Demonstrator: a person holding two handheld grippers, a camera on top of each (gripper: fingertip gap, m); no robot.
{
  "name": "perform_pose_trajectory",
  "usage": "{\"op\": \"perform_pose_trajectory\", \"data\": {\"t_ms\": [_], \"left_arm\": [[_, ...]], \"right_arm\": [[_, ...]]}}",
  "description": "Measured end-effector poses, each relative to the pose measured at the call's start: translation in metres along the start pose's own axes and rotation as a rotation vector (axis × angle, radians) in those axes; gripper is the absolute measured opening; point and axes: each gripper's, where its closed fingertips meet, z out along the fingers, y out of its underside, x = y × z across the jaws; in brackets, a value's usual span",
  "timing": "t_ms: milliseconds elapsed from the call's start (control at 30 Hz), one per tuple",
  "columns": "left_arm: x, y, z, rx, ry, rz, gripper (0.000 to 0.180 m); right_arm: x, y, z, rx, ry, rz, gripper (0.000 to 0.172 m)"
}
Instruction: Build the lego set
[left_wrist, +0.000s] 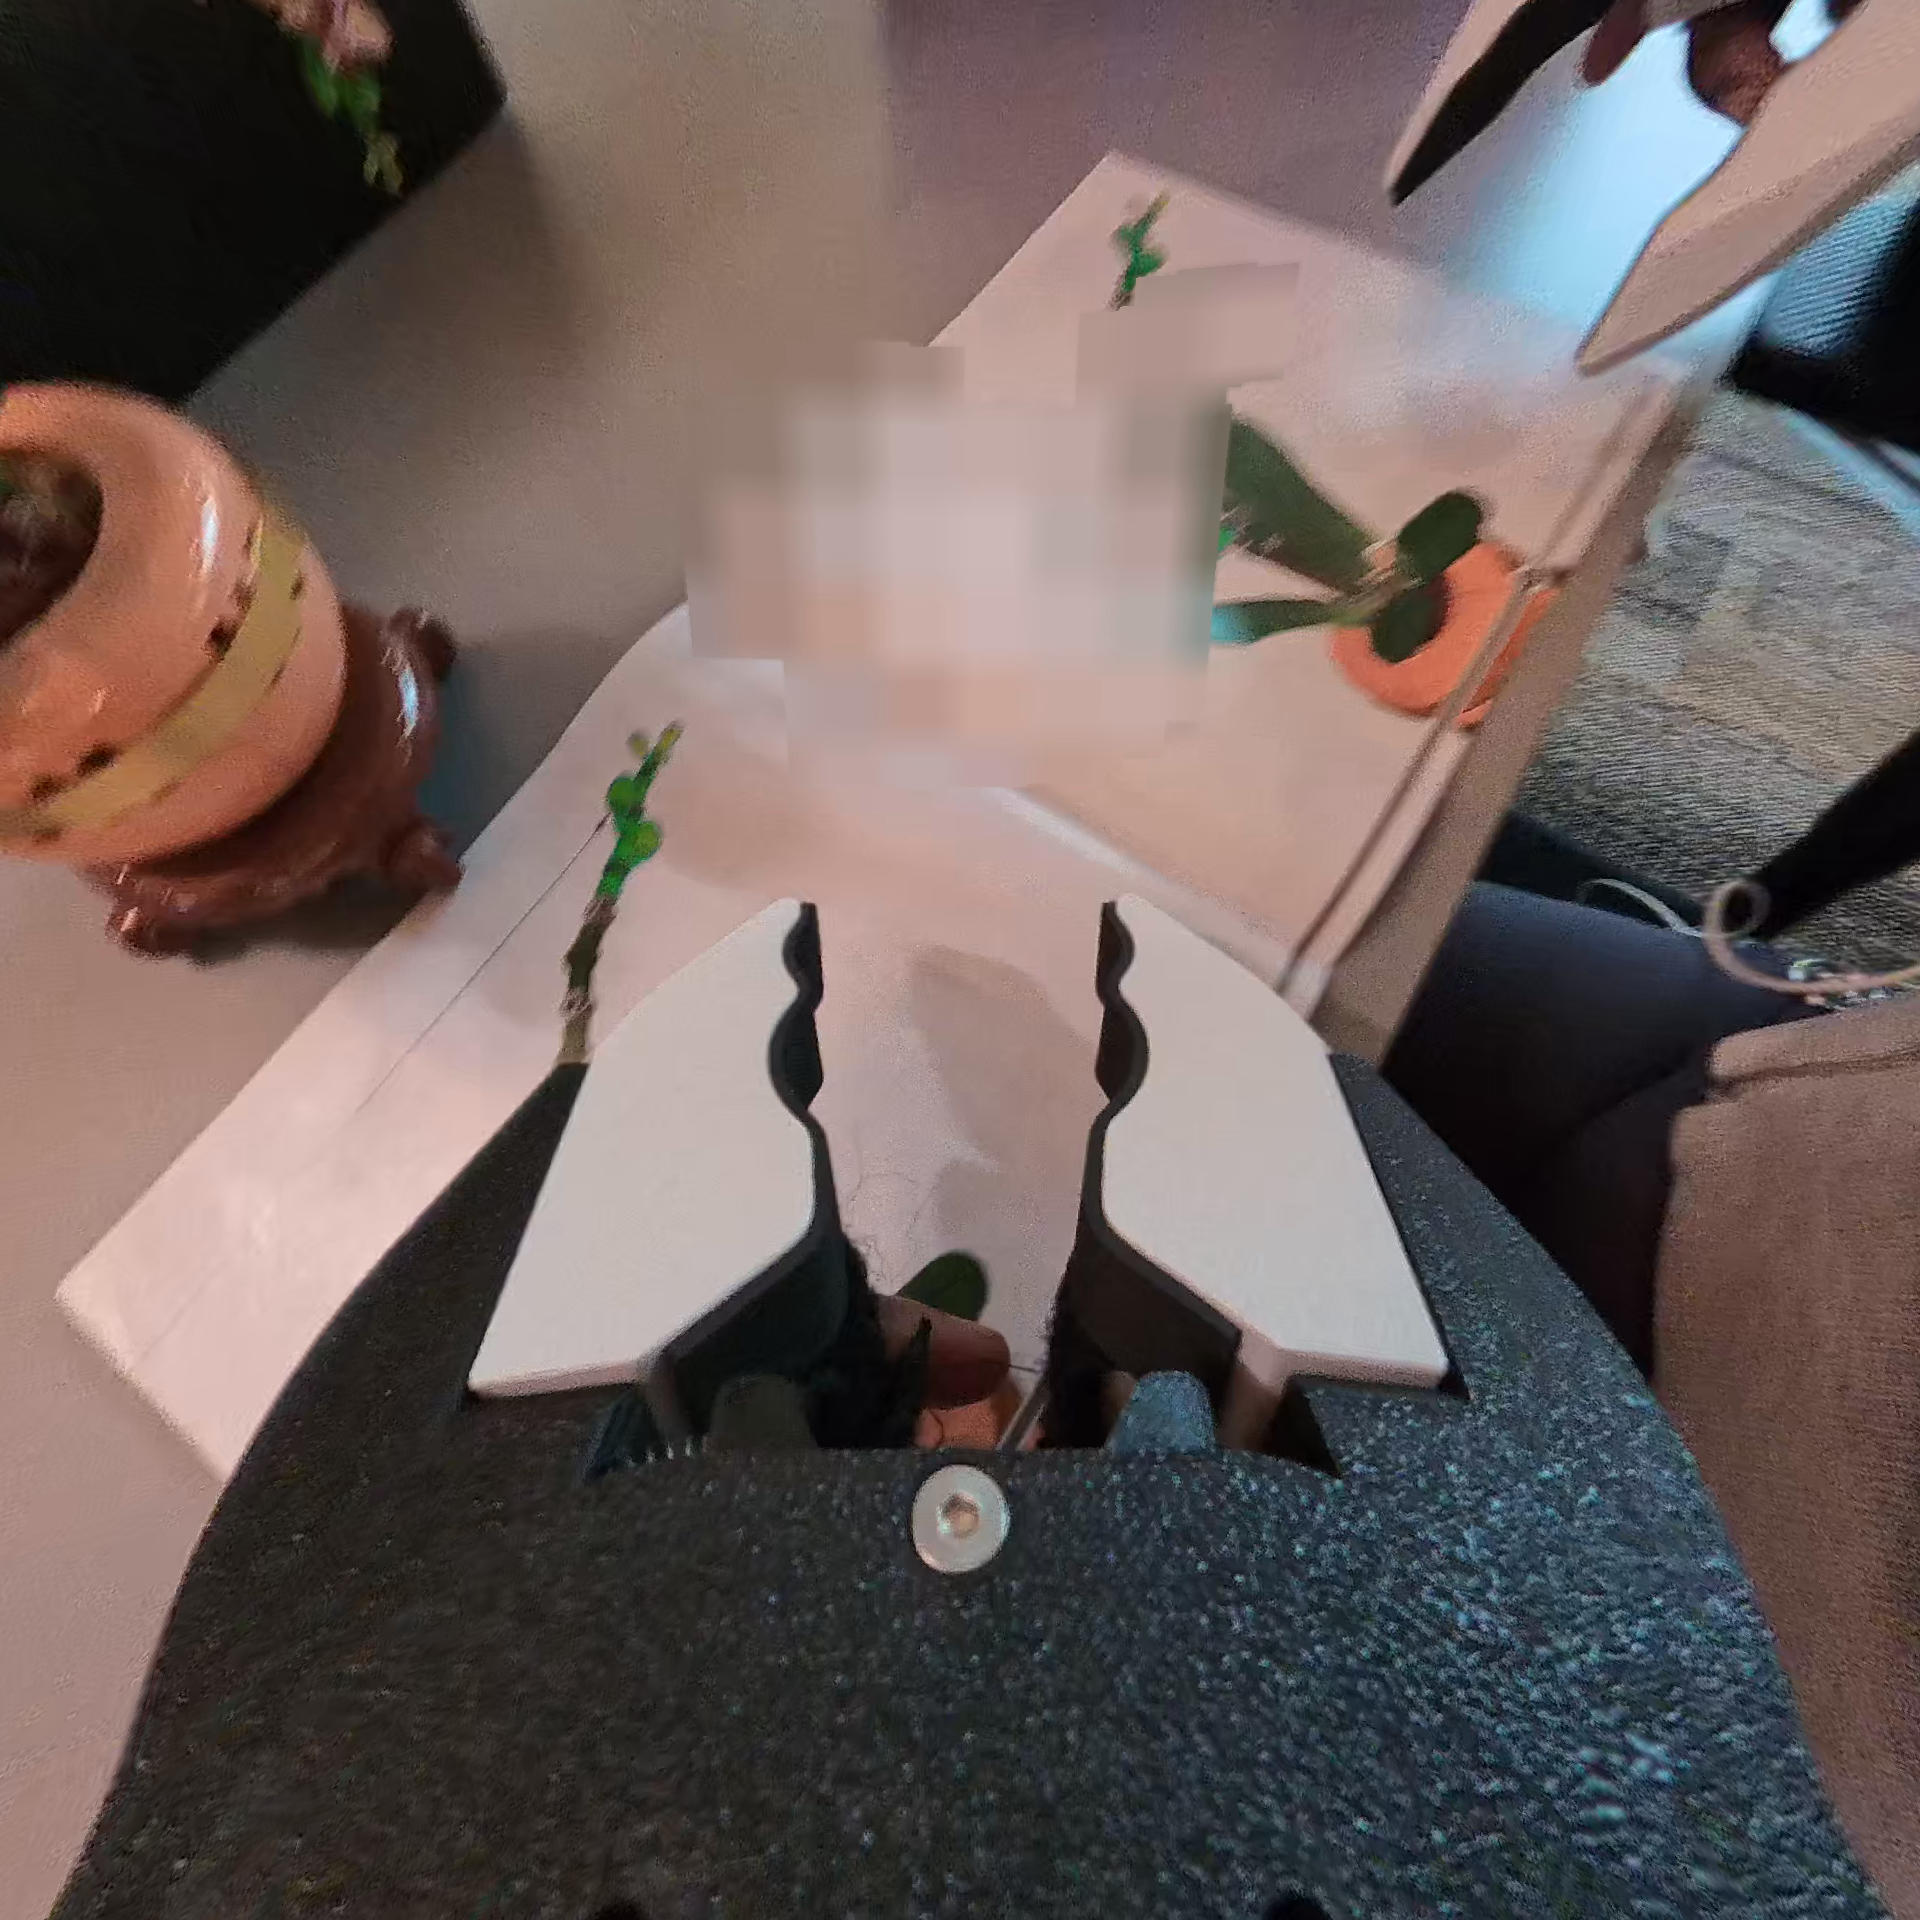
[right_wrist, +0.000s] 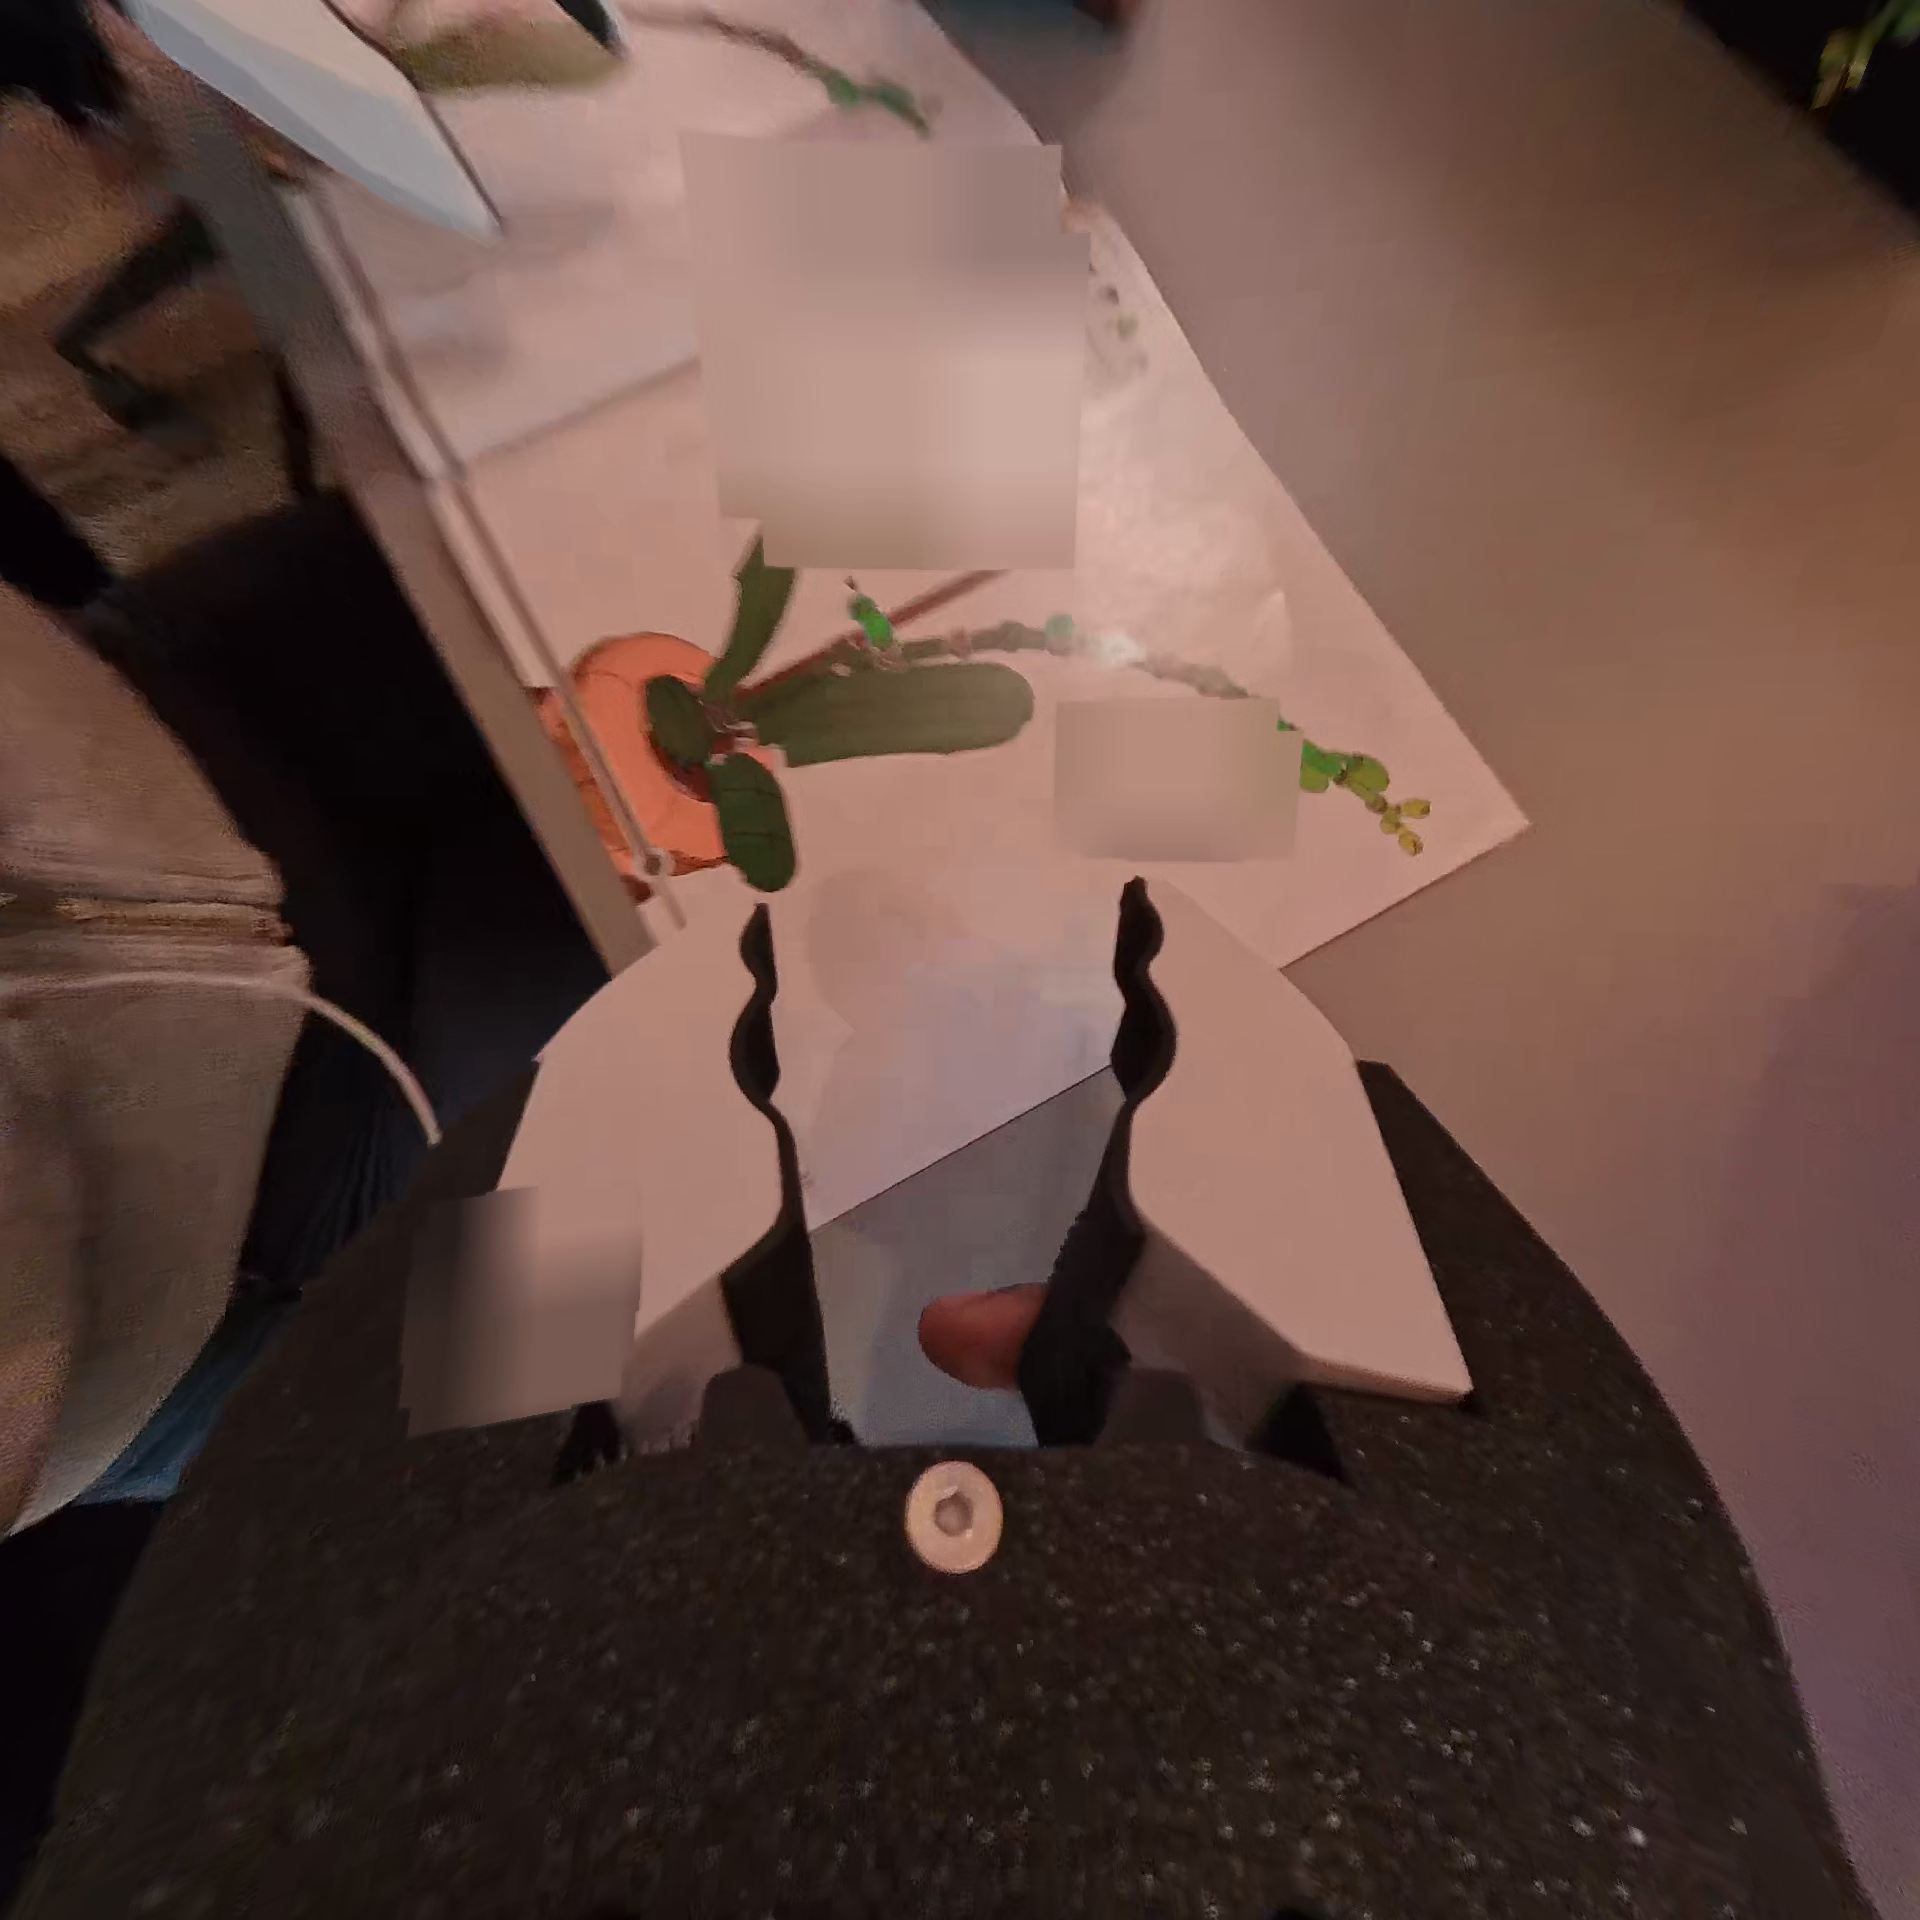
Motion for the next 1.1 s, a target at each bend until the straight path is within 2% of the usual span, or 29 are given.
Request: {"op": "perform_pose_trajectory", "data": {"t_ms": [67, 133, 267, 333, 400, 500, 733, 900, 1033, 1100], "left_arm": [[0.019, -0.015, 0.002, 0.047, 0.051, 0.044, 0.046], [0.038, -0.026, 0.011, 0.062, 0.092, 0.095, 0.041], [0.071, -0.041, 0.032, 0.067, 0.152, 0.194, 0.017], [0.077, -0.032, 0.040, -0.001, 0.151, 0.233, 0.011], [0.076, -0.016, 0.047, -0.095, 0.142, 0.260, 0.008], [0.084, -0.014, 0.047, -0.088, 0.201, 0.223, 0.002], [0.085, -0.013, 0.048, -0.083, 0.242, 0.196, 0.001], [0.086, -0.013, 0.048, -0.081, 0.257, 0.203, 0.000], [0.085, -0.013, 0.048, -0.075, 0.268, 0.197, 0.000], [0.086, -0.013, 0.048, -0.072, 0.272, 0.192, 0.000]], "right_arm": [[-0.012, -0.001, -0.016, 0.012, -0.073, -0.064, 0.052], [-0.016, 0.012, -0.022, -0.058, -0.110, -0.155, 0.044], [-0.028, 0.027, -0.025, -0.125, -0.237, -0.264, 0.033], [-0.026, 0.033, -0.025, -0.174, -0.244, -0.295, 0.036], [-0.026, 0.038, -0.024, -0.204, -0.265, -0.331, 0.029], [-0.028, 0.042, -0.020, -0.215, -0.304, -0.366, 0.032], [-0.021, 0.045, -0.013, -0.246, -0.322, -0.370, 0.027], [-0.022, 0.045, -0.012, -0.257, -0.376, -0.352, 0.005], [-0.021, 0.042, -0.011, -0.246, -0.392, -0.343, 0.002], [-0.019, 0.041, -0.011, -0.240, -0.385, -0.330, 0.010]]}}
